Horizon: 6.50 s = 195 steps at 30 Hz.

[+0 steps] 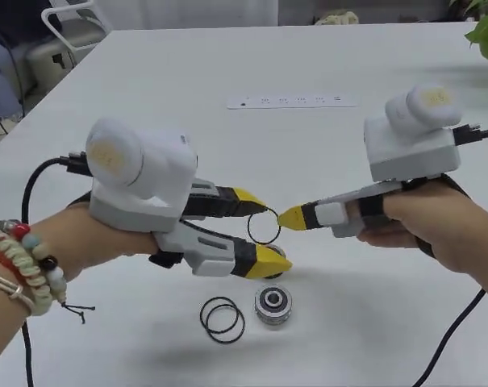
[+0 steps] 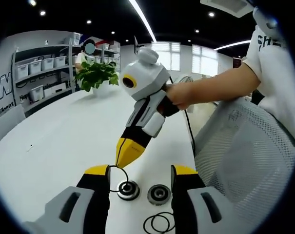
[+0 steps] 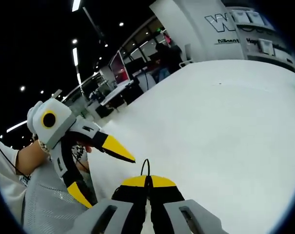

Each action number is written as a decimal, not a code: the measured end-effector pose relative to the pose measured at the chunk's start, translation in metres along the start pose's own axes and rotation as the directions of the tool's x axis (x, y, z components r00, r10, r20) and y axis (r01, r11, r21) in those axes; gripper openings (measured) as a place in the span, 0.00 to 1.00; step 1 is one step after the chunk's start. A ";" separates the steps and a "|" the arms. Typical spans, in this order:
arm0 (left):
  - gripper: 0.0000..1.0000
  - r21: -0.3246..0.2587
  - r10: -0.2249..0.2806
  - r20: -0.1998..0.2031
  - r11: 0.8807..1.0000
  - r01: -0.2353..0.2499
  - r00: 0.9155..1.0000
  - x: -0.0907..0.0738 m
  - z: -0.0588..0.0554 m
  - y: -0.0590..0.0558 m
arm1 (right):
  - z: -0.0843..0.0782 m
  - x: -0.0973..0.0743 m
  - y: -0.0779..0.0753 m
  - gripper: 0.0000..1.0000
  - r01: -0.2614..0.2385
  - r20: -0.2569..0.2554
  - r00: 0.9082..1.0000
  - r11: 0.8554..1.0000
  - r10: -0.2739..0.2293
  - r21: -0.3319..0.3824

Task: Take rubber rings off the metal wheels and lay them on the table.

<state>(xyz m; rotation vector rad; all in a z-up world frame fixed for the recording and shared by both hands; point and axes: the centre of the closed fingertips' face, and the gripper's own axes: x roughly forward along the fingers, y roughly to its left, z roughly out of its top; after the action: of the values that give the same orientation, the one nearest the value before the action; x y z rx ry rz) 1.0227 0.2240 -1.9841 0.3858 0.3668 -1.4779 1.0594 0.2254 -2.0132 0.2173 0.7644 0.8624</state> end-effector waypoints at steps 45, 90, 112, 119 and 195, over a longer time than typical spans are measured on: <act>0.81 -0.106 0.239 -0.053 0.964 -0.243 0.970 -0.135 -0.046 -0.063 | 0.012 0.005 0.056 0.00 -0.136 -0.018 0.991 0.987 0.135 -0.089; 0.82 -0.233 0.257 -0.075 0.935 -0.268 0.963 -0.120 -0.069 -0.061 | -0.078 0.060 0.071 0.00 -0.188 -0.357 0.927 0.967 0.116 -0.173; 0.81 -0.251 0.265 -0.078 0.928 -0.276 0.961 -0.120 -0.071 -0.060 | -0.069 0.058 0.058 0.02 -0.129 -0.322 0.946 0.954 0.036 -0.269; 0.81 -0.253 0.265 -0.077 0.927 -0.276 0.961 -0.120 -0.071 -0.060 | -0.053 0.052 0.054 0.02 -0.103 -0.269 0.963 0.960 0.030 -0.261; 0.45 0.095 0.053 0.074 0.994 -0.060 0.996 0.004 0.010 0.031 | -0.059 0.023 -0.025 0.19 -0.004 -0.189 0.978 0.908 -0.082 -0.418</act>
<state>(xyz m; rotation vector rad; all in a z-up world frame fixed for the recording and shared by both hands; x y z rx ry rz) 1.0540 0.2173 -1.9766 0.4163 0.2257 -1.4533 1.0439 0.2193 -2.0795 -0.2713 0.7510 0.9985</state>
